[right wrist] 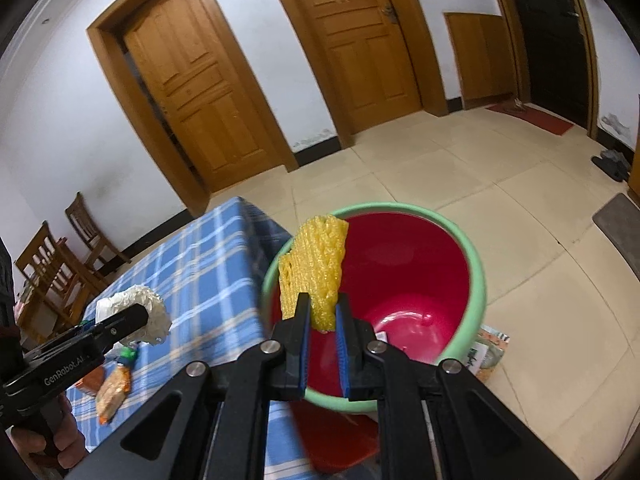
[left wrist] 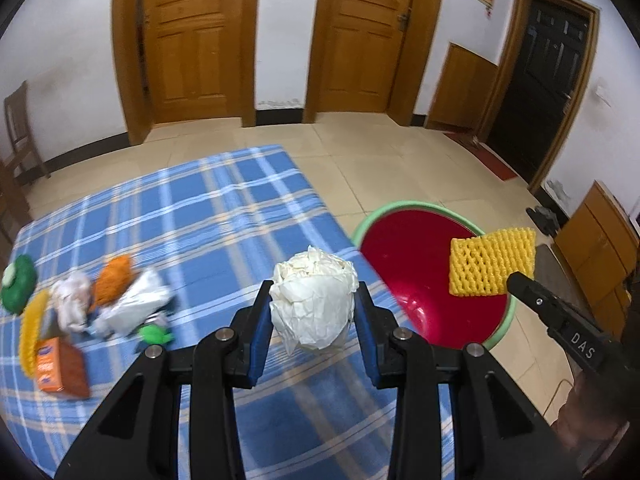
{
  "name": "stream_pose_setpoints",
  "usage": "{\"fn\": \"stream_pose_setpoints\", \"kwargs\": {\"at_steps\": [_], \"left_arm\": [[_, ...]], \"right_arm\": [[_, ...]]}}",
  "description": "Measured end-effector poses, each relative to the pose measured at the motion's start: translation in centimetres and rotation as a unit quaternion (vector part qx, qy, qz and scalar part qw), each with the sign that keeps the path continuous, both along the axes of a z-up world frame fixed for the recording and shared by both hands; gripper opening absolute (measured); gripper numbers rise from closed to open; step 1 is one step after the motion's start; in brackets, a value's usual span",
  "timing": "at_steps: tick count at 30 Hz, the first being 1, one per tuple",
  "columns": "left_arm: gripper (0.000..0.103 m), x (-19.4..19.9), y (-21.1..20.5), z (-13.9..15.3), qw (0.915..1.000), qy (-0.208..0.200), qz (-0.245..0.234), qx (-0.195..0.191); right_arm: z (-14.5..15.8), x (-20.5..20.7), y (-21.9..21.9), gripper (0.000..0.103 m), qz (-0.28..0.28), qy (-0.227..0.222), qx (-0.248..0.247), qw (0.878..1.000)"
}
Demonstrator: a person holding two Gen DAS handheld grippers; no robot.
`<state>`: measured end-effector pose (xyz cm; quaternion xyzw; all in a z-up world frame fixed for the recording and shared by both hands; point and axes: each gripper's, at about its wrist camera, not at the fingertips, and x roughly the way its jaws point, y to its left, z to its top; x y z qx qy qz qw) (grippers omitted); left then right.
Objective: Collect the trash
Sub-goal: 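Carry the foam net over the bucket and open the right tool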
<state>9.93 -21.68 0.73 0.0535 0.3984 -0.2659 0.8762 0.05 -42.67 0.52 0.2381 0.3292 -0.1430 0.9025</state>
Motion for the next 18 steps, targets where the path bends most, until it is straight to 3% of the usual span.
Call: {"fn": "stream_pose_setpoints", "kwargs": {"at_steps": [18], "left_arm": [[0.038,1.6,-8.7,-3.8,0.997,0.031,-0.066,0.027]], "right_arm": [[-3.9,0.3,-4.5,0.016,-0.032,0.035,0.027,0.998]]}}
